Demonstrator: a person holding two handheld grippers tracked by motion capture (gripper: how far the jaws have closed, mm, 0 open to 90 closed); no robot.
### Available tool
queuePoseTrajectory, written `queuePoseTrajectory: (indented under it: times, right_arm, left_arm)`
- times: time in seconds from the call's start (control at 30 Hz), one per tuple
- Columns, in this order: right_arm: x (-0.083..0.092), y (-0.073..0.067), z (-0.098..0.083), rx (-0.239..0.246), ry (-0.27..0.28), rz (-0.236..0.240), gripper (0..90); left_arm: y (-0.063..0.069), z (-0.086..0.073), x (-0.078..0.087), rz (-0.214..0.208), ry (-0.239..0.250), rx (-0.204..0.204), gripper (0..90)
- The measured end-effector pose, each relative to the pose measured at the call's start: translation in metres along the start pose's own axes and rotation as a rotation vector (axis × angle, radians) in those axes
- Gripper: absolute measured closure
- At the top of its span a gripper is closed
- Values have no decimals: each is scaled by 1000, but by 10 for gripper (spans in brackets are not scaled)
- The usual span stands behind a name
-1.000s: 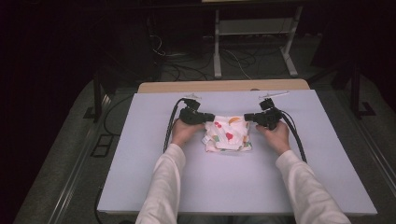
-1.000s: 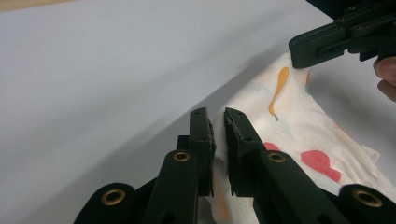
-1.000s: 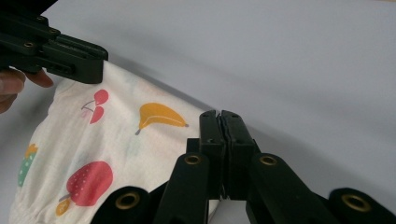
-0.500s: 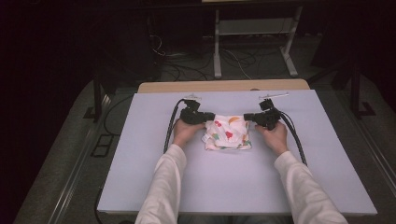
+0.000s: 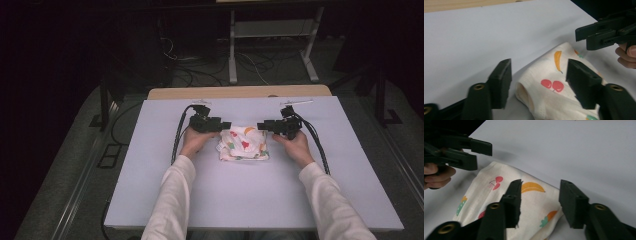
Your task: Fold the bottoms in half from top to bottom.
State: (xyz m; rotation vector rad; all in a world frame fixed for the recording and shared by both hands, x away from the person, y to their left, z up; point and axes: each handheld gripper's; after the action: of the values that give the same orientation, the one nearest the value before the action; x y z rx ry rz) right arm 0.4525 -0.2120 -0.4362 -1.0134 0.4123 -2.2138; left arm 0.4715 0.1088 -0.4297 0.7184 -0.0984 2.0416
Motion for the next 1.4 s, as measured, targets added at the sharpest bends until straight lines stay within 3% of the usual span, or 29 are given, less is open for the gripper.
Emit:
queuePoseTrajectory:
  times: [0.23, 0.47, 0.73, 1.4]
  right_arm:
    - [10, -3, 3, 24, -3, -28, 236]
    - [26, -7, 6, 41, -14, -54, 0]
    - [43, -6, 2, 43, -17, -58, 0]
    - [79, -2, -18, 67, 11, -61, 0]
  left_arm:
    - [4, 3, 10, 14, 6, -7, 160]
    - [10, 7, 19, 62, -22, -1, 0]
    - [25, 5, 33, 71, -11, -35, 0]
    - [37, -1, 63, 97, 19, -59, 0]
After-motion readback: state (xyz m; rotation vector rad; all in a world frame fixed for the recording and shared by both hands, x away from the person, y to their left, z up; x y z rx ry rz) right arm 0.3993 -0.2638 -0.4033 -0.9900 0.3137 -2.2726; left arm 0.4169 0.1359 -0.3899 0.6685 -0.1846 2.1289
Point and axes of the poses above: each handheld gripper's, and its own axes: x roughly backward along the jaws, z roughly out of its top, y roughly to its right, and after that the axes turned 10 degrees about -x, right-handed
